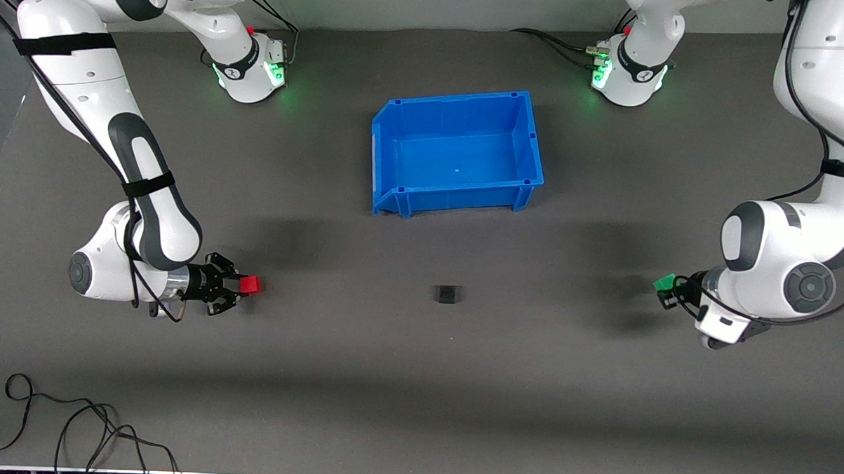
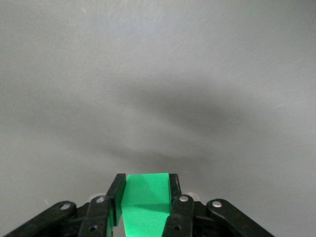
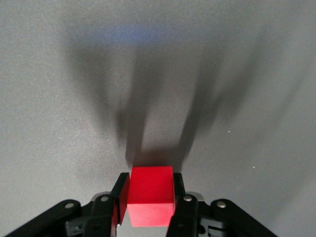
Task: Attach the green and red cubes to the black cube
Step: 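Carry the red and green cubes toward the black cube with both grippers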
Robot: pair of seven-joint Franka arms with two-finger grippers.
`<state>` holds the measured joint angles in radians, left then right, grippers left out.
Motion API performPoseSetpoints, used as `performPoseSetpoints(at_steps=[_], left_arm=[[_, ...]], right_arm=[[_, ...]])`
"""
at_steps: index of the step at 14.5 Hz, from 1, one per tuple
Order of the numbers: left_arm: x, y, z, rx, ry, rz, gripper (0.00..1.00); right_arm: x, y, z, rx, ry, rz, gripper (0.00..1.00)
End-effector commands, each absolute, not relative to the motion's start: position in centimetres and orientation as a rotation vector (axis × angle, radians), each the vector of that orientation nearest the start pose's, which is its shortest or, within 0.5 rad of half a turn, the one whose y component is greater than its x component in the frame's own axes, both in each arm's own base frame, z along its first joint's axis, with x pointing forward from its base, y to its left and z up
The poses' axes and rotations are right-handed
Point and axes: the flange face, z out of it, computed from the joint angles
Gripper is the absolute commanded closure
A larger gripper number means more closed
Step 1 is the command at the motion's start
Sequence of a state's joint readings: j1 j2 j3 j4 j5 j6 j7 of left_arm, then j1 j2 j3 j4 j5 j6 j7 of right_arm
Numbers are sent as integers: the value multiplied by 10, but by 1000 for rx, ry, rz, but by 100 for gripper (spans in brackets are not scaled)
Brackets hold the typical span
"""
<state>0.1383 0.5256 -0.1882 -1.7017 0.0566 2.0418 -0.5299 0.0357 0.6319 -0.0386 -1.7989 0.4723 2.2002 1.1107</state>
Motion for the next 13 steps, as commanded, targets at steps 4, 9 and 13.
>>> performPoseSetpoints(at_steps=[4,9,13], left_arm=[[681,-116,280,-2791,-1409,283,100],[678,-192,250,-2462,-1922,274,100],[666,-262,236,-2281,-2212,211,100]], right_arm=[[661,79,241,-2143,1925,467,80],[675,175,264,-2074,1985,435,80],[665,258,253,-1984,2039,353,80]])
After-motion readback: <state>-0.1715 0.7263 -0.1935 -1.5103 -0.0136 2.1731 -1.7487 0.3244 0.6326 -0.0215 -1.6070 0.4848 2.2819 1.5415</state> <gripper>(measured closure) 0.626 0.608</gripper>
